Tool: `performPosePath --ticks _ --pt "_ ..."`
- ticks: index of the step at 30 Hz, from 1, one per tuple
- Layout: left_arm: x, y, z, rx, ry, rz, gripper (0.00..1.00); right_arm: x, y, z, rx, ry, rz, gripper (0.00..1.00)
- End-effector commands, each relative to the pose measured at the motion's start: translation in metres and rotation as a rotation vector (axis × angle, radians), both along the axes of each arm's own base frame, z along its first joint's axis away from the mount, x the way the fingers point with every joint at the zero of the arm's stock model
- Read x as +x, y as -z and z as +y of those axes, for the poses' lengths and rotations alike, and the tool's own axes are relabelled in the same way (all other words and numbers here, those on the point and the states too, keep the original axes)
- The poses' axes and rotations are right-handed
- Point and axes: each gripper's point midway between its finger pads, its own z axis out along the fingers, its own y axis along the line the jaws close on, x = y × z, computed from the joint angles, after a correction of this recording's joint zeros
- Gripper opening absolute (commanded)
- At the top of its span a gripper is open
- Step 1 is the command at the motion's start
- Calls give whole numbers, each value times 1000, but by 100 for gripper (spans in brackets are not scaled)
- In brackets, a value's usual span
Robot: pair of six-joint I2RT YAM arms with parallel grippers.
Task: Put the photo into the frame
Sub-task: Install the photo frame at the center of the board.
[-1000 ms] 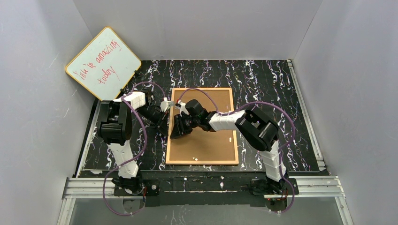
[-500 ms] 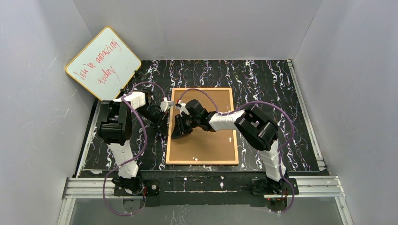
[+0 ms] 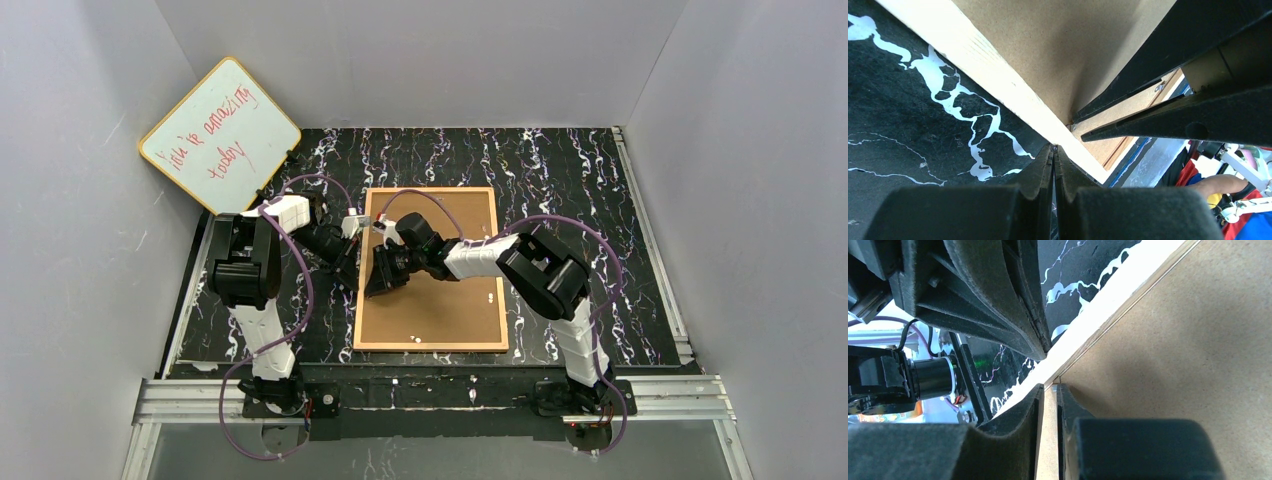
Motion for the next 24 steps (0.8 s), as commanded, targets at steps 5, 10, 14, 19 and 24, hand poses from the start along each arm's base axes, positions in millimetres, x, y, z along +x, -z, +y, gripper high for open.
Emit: performPosePath --ticks 5,10,14,19,24 --pt "15 11 4 27 25 -68 0 -25 -6 13 35 -121 8 21" --pt "15 11 4 24 25 -68 0 -29 -5 15 43 -142 25 18" --pt "16 11 4 29 25 -71 0 -27 -8 18 46 -143 13 18" --pt "25 6 7 35 2 -86 0 4 -35 16 74 -66 -51 26" --pt "55 -10 11 -4 -75 -119 3 59 -81 -9 155 81 -96 45"
